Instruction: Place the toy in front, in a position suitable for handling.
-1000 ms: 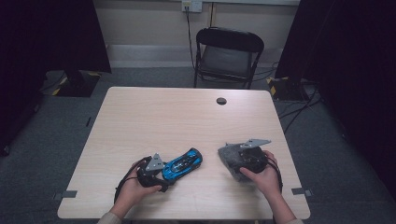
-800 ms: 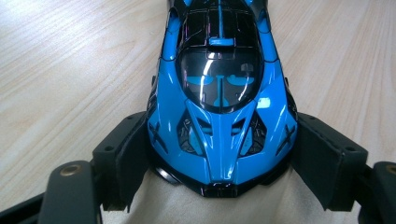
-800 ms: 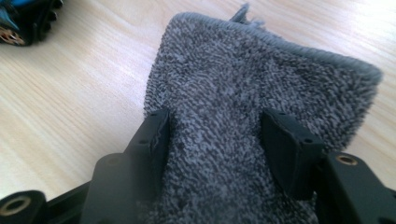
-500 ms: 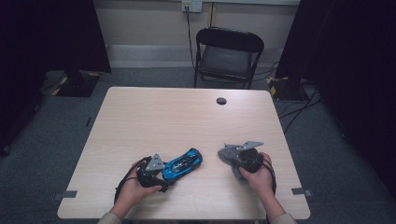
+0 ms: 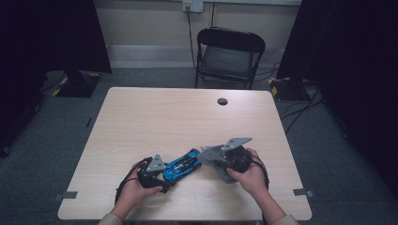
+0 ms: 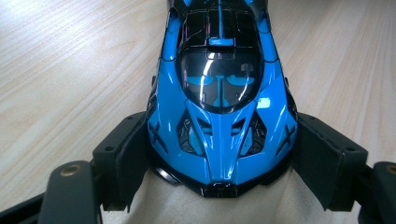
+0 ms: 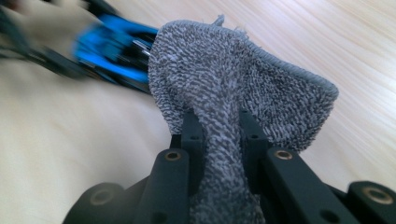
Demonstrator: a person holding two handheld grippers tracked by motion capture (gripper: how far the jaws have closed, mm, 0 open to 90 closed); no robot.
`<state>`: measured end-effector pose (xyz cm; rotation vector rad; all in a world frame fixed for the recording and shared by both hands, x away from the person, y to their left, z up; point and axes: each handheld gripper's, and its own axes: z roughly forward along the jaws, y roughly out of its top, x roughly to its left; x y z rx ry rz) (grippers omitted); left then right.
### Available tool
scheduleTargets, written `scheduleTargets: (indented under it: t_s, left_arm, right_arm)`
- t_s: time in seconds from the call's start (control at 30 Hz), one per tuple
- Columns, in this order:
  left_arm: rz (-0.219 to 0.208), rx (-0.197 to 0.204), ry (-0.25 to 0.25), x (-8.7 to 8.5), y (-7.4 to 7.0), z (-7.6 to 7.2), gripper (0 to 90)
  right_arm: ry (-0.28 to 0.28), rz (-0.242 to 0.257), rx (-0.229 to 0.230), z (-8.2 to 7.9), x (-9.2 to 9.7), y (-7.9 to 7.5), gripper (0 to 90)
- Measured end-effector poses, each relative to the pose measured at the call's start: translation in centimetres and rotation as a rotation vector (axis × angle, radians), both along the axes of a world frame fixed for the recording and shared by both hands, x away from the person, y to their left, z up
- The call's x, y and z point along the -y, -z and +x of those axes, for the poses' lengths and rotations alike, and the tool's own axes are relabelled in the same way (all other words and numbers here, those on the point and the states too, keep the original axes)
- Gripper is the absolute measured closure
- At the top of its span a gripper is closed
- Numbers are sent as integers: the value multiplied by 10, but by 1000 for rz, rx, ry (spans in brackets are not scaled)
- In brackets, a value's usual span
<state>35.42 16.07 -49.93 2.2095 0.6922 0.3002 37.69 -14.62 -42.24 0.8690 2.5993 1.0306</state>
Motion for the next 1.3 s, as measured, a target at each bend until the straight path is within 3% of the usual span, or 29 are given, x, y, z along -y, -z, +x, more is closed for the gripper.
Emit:
scheduleTargets:
  t_s: [0.07,0.1,0.13,0.17,0.2,0.33,0.4,0.53,0.73,1.3]
  left_arm:
    - [0,0,0,0,0,0,235]
    - [0,0,0,0,0,0,235]
    - [0,0,0,0,0,0,235]
    - [0,0,0,0,0,0,235]
    - [0,0,0,0,0,0,235]
    - [0,0,0,0,0,0,235]
    - [0,1,0,0,0,0,235]
    - [2,4,1,0,0,0,236]
    - [-3,3,-3,0,0,0,236]
    - [3,4,1,0,0,0,236]
  right_arm:
    - [-61,30,-13,-5,-25,-2,772]
    - [-61,30,-13,-5,-25,-2,772]
    - [-103,36,-12,-7,-44,-2,772]
    - [-103,36,-12,-7,-44,-2,772]
    - [-137,28,0,-9,-58,-1,772]
    - [-179,22,11,-11,-78,3,771]
    - [-199,31,-1,-11,-88,7,771]
    - [-244,-26,0,-12,-106,19,770]
    - [-251,-43,-13,-13,-112,31,767]
    - [-219,-69,-14,-4,-99,23,766]
